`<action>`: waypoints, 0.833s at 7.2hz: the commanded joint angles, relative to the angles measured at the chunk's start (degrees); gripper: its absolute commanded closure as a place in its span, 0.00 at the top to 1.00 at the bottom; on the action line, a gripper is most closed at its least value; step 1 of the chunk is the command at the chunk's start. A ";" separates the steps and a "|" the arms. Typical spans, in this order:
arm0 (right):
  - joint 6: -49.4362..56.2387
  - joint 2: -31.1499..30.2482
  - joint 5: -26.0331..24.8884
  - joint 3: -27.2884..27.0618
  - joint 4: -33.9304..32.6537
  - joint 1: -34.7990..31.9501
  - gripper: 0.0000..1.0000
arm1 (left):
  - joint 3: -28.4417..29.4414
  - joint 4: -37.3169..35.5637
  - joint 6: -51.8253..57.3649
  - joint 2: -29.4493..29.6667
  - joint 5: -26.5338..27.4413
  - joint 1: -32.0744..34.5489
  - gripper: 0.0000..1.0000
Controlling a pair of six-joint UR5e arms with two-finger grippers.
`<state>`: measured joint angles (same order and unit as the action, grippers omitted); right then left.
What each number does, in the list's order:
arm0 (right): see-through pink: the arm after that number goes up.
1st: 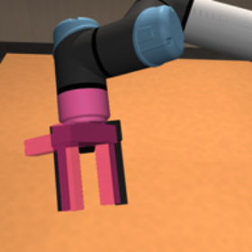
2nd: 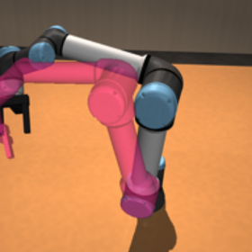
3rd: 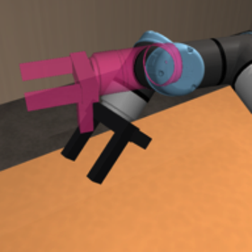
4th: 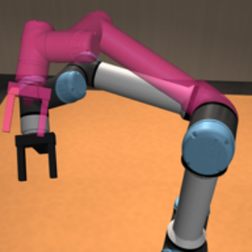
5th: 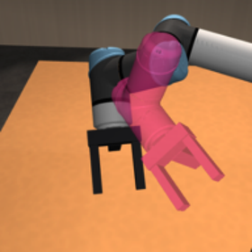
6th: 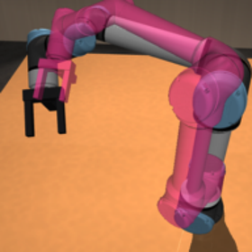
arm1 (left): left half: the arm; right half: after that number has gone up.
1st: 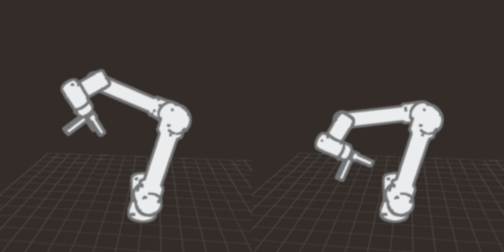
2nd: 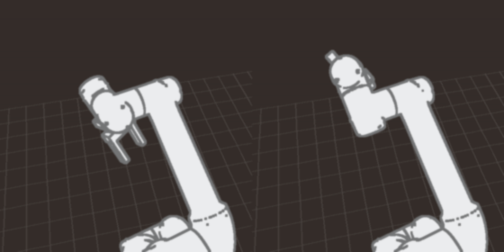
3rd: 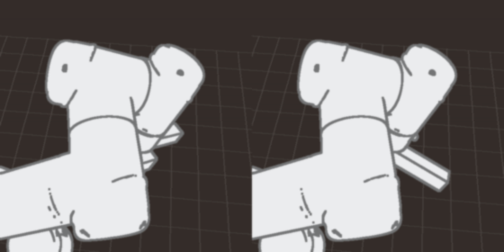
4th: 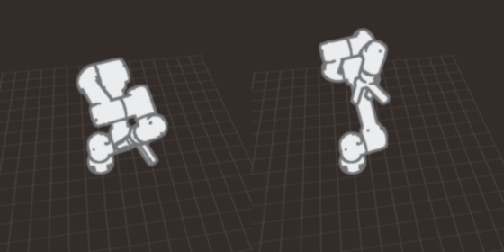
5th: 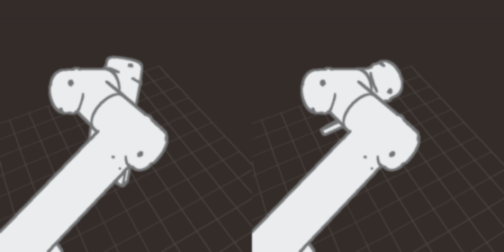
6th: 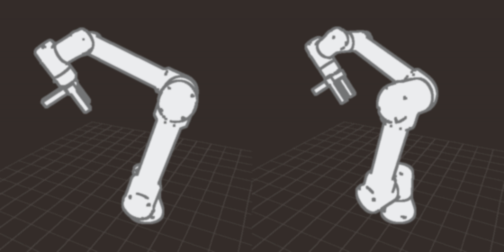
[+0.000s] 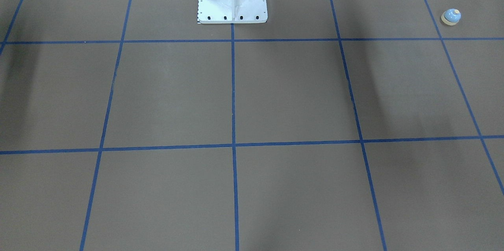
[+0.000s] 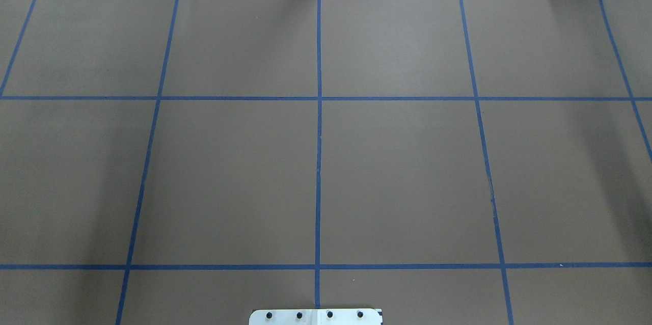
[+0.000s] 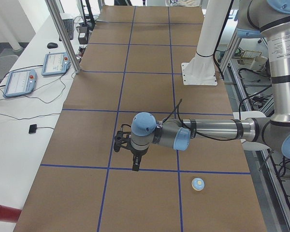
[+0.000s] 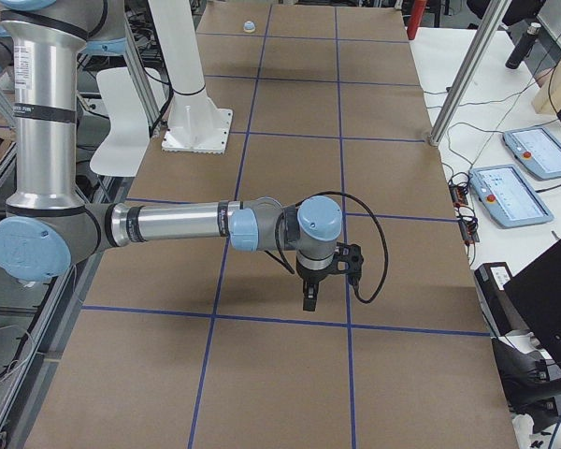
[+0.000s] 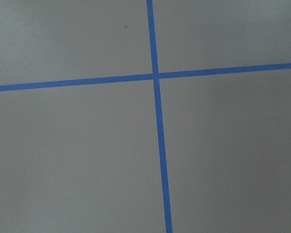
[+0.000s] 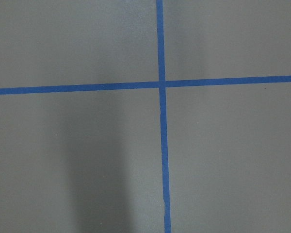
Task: Place and press bell with both arms
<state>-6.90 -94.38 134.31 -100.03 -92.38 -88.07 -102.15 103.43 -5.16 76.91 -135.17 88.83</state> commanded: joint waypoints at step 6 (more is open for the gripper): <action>-0.13 0.07 1.04 4.58 11.41 0.79 1.00 | -1.12 -0.95 -0.63 -7.89 -0.35 -0.06 1.00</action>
<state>-6.93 -94.28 135.19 -96.35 -83.63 -87.59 -103.07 102.86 -5.57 71.82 -135.31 88.81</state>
